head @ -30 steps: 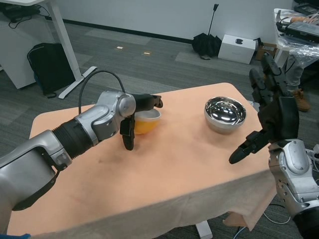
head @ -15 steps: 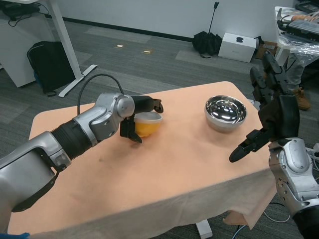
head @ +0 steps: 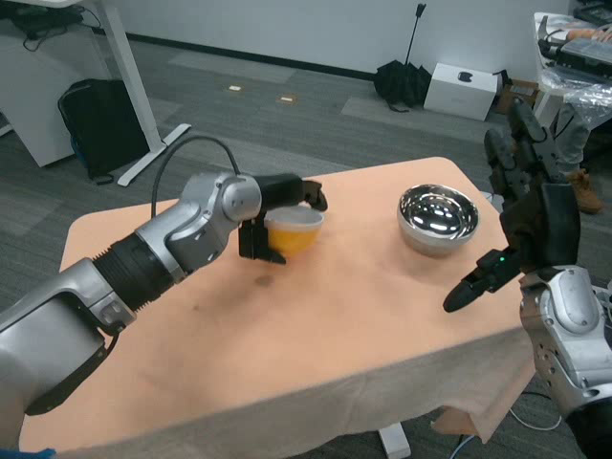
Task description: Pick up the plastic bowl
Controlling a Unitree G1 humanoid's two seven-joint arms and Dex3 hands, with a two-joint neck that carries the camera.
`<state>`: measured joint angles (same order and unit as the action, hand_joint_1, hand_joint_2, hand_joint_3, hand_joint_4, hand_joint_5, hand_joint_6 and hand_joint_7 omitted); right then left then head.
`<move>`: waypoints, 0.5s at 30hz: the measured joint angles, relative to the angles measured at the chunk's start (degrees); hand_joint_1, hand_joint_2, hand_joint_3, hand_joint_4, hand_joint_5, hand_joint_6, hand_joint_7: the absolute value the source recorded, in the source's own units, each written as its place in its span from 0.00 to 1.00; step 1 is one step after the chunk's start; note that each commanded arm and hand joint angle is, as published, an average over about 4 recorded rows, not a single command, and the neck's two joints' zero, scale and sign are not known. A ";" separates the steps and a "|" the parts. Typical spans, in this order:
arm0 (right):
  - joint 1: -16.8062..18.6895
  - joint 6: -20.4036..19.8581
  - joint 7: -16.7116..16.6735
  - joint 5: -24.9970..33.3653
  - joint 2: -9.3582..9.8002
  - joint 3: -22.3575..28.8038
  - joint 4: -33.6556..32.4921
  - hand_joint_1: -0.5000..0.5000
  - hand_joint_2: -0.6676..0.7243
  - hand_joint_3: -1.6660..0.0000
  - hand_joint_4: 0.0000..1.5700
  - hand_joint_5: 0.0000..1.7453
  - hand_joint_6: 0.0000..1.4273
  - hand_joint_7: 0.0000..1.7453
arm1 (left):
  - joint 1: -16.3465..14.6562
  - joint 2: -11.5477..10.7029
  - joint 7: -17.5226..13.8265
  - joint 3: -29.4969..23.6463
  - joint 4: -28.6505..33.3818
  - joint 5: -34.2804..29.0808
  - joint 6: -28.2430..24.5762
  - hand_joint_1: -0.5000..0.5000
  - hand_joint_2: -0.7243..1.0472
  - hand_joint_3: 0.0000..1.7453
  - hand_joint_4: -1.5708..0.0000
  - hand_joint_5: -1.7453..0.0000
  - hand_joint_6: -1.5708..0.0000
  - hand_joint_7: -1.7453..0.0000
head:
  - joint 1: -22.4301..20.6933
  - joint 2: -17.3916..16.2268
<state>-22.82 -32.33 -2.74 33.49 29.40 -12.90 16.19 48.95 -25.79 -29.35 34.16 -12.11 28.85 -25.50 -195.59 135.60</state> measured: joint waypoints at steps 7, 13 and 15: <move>-0.05 -0.03 0.00 0.07 0.07 -0.02 0.04 0.08 1.00 1.00 0.00 0.00 0.00 0.00 | -0.32 -1.12 0.03 -0.60 6.38 3.02 0.10 0.00 0.90 0.70 0.00 0.00 0.80 0.64 | 0.12 0.22; -0.08 -0.07 0.00 0.09 0.11 -0.03 0.11 0.08 1.00 1.00 0.00 0.00 0.00 0.00 | -0.73 -2.11 0.03 -0.66 12.01 5.77 0.14 0.00 0.90 0.70 0.00 0.00 0.80 0.64 | 1.38 1.21; -0.09 -0.08 0.00 0.08 0.11 -0.04 0.12 0.08 1.00 1.00 0.00 0.00 0.00 0.00 | -0.92 -2.38 0.03 -0.71 13.69 6.40 0.17 0.00 0.90 0.70 0.00 0.00 0.81 0.64 | 2.09 1.97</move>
<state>-22.91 -32.41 -2.73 33.57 29.51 -12.93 16.31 48.03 -28.18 -29.32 33.45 1.58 35.25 -25.33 -193.50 137.57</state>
